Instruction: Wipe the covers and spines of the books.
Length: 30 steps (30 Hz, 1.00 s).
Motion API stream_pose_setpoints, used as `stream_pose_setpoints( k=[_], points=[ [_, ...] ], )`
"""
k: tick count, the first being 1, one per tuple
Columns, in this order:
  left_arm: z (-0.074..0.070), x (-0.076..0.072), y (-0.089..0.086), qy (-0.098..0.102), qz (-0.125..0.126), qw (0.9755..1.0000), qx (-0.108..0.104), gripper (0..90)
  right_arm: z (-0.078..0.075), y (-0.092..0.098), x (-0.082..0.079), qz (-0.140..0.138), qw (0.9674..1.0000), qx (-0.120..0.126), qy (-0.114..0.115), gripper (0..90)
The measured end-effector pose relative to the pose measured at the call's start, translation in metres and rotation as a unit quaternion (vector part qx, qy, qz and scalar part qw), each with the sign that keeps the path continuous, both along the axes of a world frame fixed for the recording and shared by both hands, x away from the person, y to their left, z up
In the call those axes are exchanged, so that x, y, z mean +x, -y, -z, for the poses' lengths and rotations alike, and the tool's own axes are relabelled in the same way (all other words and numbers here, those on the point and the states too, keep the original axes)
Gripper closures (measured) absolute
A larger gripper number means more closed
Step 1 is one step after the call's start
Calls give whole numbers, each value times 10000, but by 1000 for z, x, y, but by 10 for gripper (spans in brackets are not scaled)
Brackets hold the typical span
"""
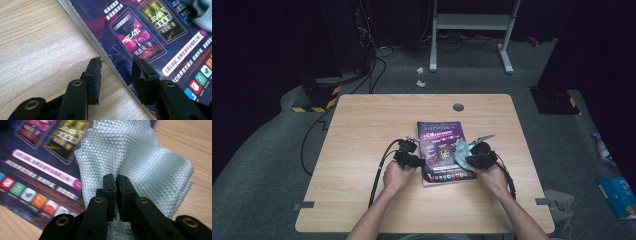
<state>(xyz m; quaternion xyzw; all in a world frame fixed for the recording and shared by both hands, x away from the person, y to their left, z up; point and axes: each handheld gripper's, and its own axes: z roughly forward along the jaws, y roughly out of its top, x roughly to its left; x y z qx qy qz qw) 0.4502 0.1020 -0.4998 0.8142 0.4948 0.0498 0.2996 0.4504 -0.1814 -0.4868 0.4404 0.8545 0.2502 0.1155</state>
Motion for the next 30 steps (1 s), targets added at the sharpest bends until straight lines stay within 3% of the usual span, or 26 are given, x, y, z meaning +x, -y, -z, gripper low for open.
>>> stream_pose_setpoints(
  k=[4,6,7,8,9,12,15,18,20,21,22,23,24,25,27,28,29,30],
  points=[
    [0,0,0,-1,-4,10000,2,598,0,2,-3,35,9999,-107,69,854],
    [0,0,0,-2,-4,10000,3,598,1,-9,-8,-166,9998,-88,59,854],
    [0,0,0,-6,-2,10000,10,598,1,-25,-14,-403,9991,-102,71,854],
    [0,0,0,-6,-2,10000,10,598,1,-25,-14,-403,9991,-102,71,854],
    [0,0,0,-12,11,10000,20,598,2,-46,-22,-718,9974,-80,72,854],
    [0,0,0,-14,12,10000,16,598,3,-80,-30,-1266,9919,-45,116,853],
    [0,0,-1,-14,14,10000,8,599,4,-106,-34,-1531,9881,-28,125,853],
    [0,0,-1,-25,10,10000,-4,599,4,-111,-32,-1537,9880,38,119,853],
    [0,0,0,-20,15,10000,-4,599,5,-103,-27,-1458,9892,121,64,852],
    [0,0,0,-22,23,10000,0,600,4,-93,-23,-1290,9915,-5,155,852],
    [0,0,0,-22,23,10000,0,601,4,-93,-23,-1290,9915,-5,155,852],
    [0,0,0,-20,11,10000,-14,601,4,-70,-15,-932,9956,15,118,852],
    [0,0,0,-19,6,10000,-20,601,4,-70,-15,-932,9956,15,118,852],
    [0,0,0,-12,16,10000,-5,603,3,-50,-9,-624,9980,11,103,852],
    [0,0,0,-17,8,10000,-21,603,3,-26,-4,-301,9995,-8,124,852],
    [0,0,0,-17,8,10000,-21,603,3,-26,-4,-301,9995,-8,124,852],
    [0,0,0,-20,5,10000,-23,603,1,-2,1,13,9999,-2,117,851],
    [0,0,0,-20,-3,10000,-22,603,0,4,2,120,9998,-11,132,851]
  ],
)
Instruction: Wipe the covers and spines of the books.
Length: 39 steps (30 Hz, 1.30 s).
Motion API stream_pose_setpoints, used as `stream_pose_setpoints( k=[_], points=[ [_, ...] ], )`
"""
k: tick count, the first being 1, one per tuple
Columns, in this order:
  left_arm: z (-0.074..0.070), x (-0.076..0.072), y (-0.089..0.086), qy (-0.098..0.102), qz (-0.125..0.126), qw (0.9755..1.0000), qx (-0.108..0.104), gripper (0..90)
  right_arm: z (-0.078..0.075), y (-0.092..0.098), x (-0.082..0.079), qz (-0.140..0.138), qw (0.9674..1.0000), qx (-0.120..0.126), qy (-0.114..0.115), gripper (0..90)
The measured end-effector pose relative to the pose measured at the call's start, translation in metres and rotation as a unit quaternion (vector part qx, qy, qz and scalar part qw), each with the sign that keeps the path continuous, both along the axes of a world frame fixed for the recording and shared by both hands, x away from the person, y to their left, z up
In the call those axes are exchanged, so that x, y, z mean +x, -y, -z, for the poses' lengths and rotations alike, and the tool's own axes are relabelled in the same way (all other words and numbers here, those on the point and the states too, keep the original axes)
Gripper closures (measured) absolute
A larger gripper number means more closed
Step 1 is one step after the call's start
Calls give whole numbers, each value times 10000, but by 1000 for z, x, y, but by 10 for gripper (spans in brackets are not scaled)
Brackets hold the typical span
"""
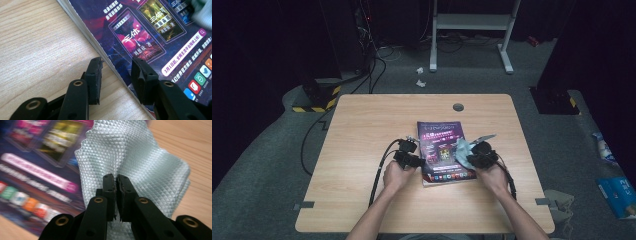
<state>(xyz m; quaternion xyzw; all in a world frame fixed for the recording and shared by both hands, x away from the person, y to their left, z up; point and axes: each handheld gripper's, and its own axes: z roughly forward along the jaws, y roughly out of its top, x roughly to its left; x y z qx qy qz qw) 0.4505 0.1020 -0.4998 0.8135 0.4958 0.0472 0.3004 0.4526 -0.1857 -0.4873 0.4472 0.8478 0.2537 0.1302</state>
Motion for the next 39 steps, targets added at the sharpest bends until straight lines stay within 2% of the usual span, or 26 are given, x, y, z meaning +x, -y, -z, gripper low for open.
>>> stream_pose_setpoints(
  k=[2,3,5,7,9,10,11,12,14,16,18,21,24,27,28,29,31,33,35,39],
  points=[
    [0,0,0,-1,-4,10000,0,603,0,15,3,226,9997,-22,7,851],
    [0,0,0,-1,-4,10000,0,603,0,15,3,226,9997,-22,7,851],
    [0,0,0,-13,-13,10000,-11,602,1,27,5,459,9989,-9,35,843],
    [0,0,0,-14,-26,10000,-13,595,0,32,4,579,9983,40,77,801],
    [0,1,0,4,-34,10000,-56,590,-1,31,3,585,9982,95,109,788],
    [1,1,0,0,-53,9999,-89,586,-6,25,-2,460,9983,229,264,769],
    [1,2,2,13,-71,9999,-136,586,-7,22,-4,387,9984,268,317,766],
    [1,2,2,13,-71,9999,-136,586,-7,22,-4,387,9984,268,317,766],
    [1,2,3,27,-99,9999,-135,584,-9,11,-7,172,9989,312,311,740],
    [2,3,3,28,-112,9998,-151,586,-2,3,0,139,9996,155,167,682],
    [2,3,2,28,-96,9998,-146,588,2,3,3,206,9996,180,109,676],
    [1,2,3,41,-93,9999,-114,594,10,8,10,372,9979,491,-206,692],
    [1,1,5,35,-79,9999,-72,604,10,9,8,348,9976,547,-253,721],
    [0,-6,8,-23,31,10000,8,611,10,13,5,368,9962,682,-406,724],
    [0,-6,8,-23,31,10000,8,611,10,13,5,368,9962,682,-406,724],
    [-1,-13,10,-43,141,9999,85,611,10,14,-3,344,9964,639,-432,724],
    [-1,-17,10,-44,197,9997,99,610,9,14,-6,322,9966,611,-443,724],
    [-1,-29,10,-48,290,9995,73,609,8,16,-21,178,9974,522,-463,724],
    [-2,-32,10,-64,333,9994,78,609,8,16,-24,142,9976,485,-467,724],
    [-4,-35,12,-13,348,9993,152,568,5,19,-32,48,9989,366,-289,673]
  ],
)
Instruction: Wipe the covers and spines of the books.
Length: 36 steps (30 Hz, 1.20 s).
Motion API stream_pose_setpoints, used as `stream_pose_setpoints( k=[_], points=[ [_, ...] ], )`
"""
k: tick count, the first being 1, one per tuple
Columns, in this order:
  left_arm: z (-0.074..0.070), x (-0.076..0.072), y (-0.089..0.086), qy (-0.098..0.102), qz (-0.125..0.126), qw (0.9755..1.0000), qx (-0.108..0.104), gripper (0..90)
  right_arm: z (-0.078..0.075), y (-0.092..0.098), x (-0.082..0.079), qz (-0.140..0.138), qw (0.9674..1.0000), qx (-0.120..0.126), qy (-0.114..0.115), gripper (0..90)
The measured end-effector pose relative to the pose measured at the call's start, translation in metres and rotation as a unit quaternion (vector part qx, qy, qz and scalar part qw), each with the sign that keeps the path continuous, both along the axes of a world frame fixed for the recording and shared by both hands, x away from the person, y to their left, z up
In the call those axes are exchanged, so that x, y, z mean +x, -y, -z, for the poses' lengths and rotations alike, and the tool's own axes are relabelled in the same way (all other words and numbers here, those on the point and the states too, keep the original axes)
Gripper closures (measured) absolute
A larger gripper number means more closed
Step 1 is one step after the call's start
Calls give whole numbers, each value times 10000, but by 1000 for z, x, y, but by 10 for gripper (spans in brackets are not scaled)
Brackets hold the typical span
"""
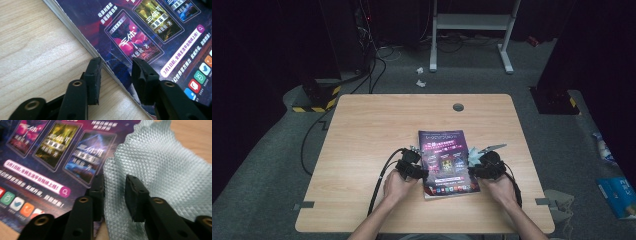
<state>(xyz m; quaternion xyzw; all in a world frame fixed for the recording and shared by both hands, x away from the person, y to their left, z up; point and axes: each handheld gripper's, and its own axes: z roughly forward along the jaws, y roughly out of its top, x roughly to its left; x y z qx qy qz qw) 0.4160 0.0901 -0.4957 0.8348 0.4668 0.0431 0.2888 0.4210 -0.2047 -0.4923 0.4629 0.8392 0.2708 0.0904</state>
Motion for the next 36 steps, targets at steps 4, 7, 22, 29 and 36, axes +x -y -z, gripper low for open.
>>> stream_pose_setpoints(
  k=[4,7,22,29,36],
  points=[
    [-10,12,-5,217,-275,9994,-78,525,-9,10,3,201,9992,-154,321,586],
    [-11,21,-7,227,-407,9989,-26,522,-9,19,6,314,9989,-153,309,525],
    [3,36,-13,54,-437,9990,-43,506,0,17,10,156,9981,-519,292,818],
    [4,35,-11,99,-426,9990,0,505,-15,-2,2,-187,9974,-332,604,821],
    [4,35,-11,115,-421,9990,8,504,-2,-53,4,-732,9953,-453,450,822]
  ],
)
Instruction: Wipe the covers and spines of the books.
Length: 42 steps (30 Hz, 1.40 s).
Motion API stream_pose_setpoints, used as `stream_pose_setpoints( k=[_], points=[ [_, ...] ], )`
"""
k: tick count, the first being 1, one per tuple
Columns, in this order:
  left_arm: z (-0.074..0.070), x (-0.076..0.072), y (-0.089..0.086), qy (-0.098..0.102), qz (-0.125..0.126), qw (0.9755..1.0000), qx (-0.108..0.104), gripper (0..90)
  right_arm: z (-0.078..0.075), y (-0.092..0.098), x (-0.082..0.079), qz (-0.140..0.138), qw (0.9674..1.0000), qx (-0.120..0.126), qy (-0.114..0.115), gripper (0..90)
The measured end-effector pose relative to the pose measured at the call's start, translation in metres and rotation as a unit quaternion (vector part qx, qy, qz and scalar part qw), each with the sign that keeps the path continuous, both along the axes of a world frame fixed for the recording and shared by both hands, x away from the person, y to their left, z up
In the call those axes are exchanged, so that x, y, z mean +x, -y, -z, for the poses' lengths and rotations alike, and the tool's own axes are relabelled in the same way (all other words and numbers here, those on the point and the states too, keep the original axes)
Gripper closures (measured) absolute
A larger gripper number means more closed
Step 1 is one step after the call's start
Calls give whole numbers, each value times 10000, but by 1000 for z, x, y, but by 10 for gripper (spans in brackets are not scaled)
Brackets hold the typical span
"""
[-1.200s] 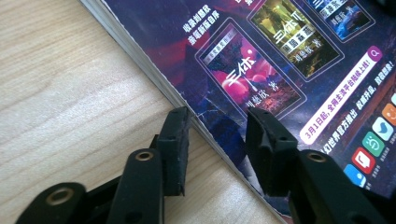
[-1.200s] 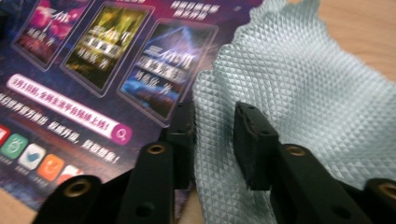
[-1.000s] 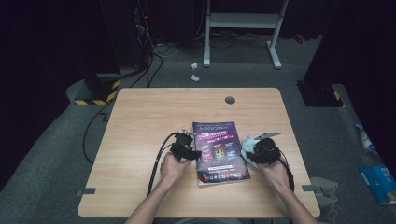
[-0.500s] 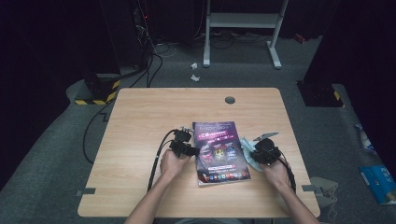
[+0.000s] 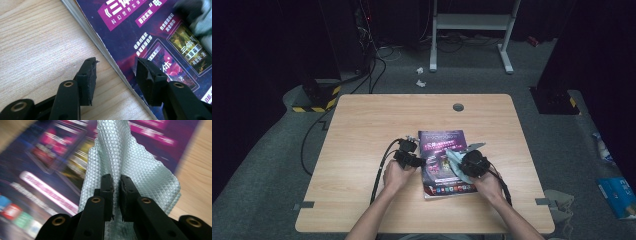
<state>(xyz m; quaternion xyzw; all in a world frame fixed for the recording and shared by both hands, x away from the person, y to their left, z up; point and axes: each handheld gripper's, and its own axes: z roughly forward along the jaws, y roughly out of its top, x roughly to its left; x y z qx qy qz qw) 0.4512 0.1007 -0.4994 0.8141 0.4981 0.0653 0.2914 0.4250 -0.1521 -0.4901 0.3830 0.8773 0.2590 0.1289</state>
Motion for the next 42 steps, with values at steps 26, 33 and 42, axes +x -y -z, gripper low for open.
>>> stream_pose_setpoints(
  k=[26,33,42],
  points=[
    [1,-1,-1,48,24,10000,-7,505,0,-52,-5,-512,9986,-88,-98,822],
    [1,0,0,45,-4,10000,-39,507,2,-85,-17,-1000,9948,64,-156,821],
    [1,0,-1,44,-3,10000,-61,508,2,-93,-13,-1087,9938,120,-210,821]
  ],
)
